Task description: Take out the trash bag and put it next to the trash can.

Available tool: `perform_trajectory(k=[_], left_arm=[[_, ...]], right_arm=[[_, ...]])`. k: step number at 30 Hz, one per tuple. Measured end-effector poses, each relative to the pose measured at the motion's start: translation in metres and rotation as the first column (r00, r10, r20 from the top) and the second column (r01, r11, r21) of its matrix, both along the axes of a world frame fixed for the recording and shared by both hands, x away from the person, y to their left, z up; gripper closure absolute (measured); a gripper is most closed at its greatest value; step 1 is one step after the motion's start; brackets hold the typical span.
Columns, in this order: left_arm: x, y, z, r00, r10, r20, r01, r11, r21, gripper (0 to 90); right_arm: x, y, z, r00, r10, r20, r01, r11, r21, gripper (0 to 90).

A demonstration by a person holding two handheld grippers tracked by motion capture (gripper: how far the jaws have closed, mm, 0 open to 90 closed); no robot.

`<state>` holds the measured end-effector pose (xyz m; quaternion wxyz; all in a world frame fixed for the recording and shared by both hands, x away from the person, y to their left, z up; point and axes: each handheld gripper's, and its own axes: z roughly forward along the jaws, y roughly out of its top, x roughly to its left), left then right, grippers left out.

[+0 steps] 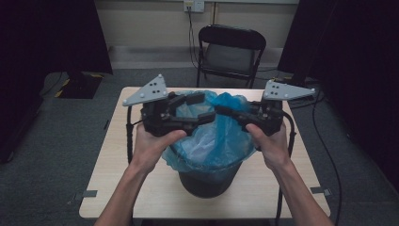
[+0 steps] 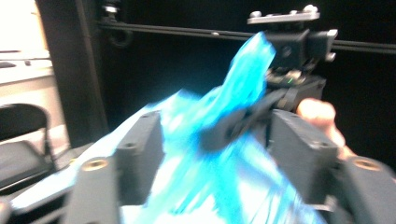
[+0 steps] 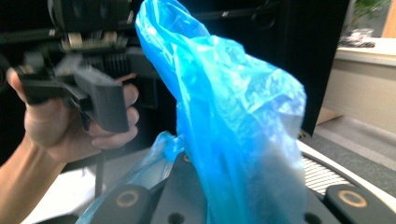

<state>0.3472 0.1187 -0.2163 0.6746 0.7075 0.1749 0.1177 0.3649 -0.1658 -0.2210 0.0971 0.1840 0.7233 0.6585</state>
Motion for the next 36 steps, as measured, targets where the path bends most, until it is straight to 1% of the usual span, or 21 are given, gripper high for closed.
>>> perform_trajectory(k=[2,5,7,8,9,10,12,14,17,18,20,21,22,23,25,27,29,31,32,34,36], left_arm=[[0.001,0.013,-0.006,0.9991,0.042,-0.003,-0.042,0.9991,0.003,26.6],[0.005,0.032,-0.019,0.9951,0.094,-0.031,-0.094,0.9955,0.009,25.0],[0.007,0.044,-0.028,0.9873,0.155,-0.035,-0.155,0.9879,0.014,24.0],[0.009,0.050,-0.033,0.9826,0.180,-0.045,-0.180,0.9836,0.002,24.0],[0.013,0.057,-0.038,0.9818,0.174,-0.077,-0.175,0.9845,-0.012,24.0],[0.015,0.060,-0.041,0.9820,0.169,-0.084,-0.171,0.9853,-0.010,23.8],[0.018,0.066,-0.047,0.9777,0.187,-0.097,-0.187,0.9824,0.005,23.4],[0.020,0.069,-0.052,0.9778,0.182,-0.103,-0.181,0.9833,0.016,22.3],[0.023,0.070,-0.060,0.9745,0.182,-0.131,-0.174,0.9823,0.067,18.3],[0.023,0.070,-0.063,0.9728,0.186,-0.138,-0.178,0.9815,0.072,18.3],[0.023,0.068,-0.067,0.9707,0.198,-0.135,-0.185,0.9769,0.107,19.0],[0.023,0.068,-0.068,0.9704,0.205,-0.129,-0.190,0.9748,0.116,22.4],[0.023,0.067,-0.069,0.9704,0.209,-0.120,-0.193,0.9722,0.132,31.6],[0.023,0.066,-0.070,0.9676,0.227,-0.111,-0.209,0.9661,0.152,40.6],[0.022,0.065,-0.070,0.9740,0.205,-0.095,-0.189,0.9690,0.160,58.1],[0.020,0.065,-0.068,0.9698,0.235,-0.066,-0.221,0.9604,0.170,69.1],[0.020,0.068,-0.064,0.9719,0.224,-0.072,-0.212,0.9662,0.147,85.9],[0.020,0.069,-0.059,0.9713,0.226,-0.074,-0.216,0.9681,0.128,88.9],[0.020,0.069,-0.056,0.9758,0.201,-0.086,-0.193,0.9764,0.098,89.4],[0.018,0.066,-0.049,0.9821,0.168,-0.085,-0.163,0.9845,0.065,89.7],[0.014,0.056,-0.037,0.9920,0.106,-0.069,-0.104,0.9942,0.026,89.7]], right_arm=[[0.002,-0.007,0.002,0.9999,-0.012,-0.001,0.012,1.000,0.020,89.9],[0.003,-0.013,0.005,0.9995,-0.032,-0.002,0.032,0.999,0.028,89.9],[0.003,-0.015,0.005,0.9992,-0.040,0.000,0.040,0.999,0.033,89.9],[0.003,-0.016,0.005,0.9992,-0.039,0.000,0.039,0.999,0.035,89.9],[0.003,-0.016,0.005,0.9993,-0.036,-0.001,0.036,0.999,0.039,89.9],[0.003,-0.016,0.005,0.9992,-0.039,0.000,0.039,0.998,0.039,89.9],[0.003,-0.014,0.004,0.9994,-0.034,-0.004,0.034,0.999,0.038,89.9],[0.003,-0.013,0.003,0.9995,-0.030,-0.002,0.031,0.999,0.038,89.8],[0.003,-0.012,-0.001,0.9997,-0.022,-0.010,0.022,0.999,0.042,89.8],[0.003,-0.012,-0.003,0.9997,-0.021,-0.012,0.021,0.999,0.039,89.8],[0.002,-0.013,-0.007,0.9997,-0.020,-0.016,0.021,0.999,0.039,89.8],[0.001,-0.014,-0.009,0.9997,-0.017,-0.018,0.018,0.999,0.041,89.8],[0.001,-0.015,-0.011,0.9996,-0.019,-0.020,0.020,0.999,0.043,89.9],[0.001,-0.016,-0.012,0.9995,-0.020,-0.025,0.021,0.999,0.044,89.8],[0.001,-0.018,-0.014,0.9992,-0.024,-0.031,0.025,0.999,0.042,89.8],[0.002,-0.019,-0.014,0.9992,-0.023,-0.033,0.024,0.999,0.045,89.8],[0.001,-0.020,-0.013,0.9993,-0.023,-0.031,0.024,0.999,0.049,89.8],[0.001,-0.020,-0.011,0.9994,-0.019,-0.030,0.020,0.998,0.053,89.8],[0.001,-0.020,-0.010,0.9994,-0.017,-0.029,0.019,0.998,0.053,89.8],[0.001,-0.018,-0.007,0.9996,-0.009,-0.025,0.011,0.998,0.058,89.8],[0.000,-0.014,-0.001,0.9997,0.010,-0.022,-0.009,0.998,0.069,89.8]])
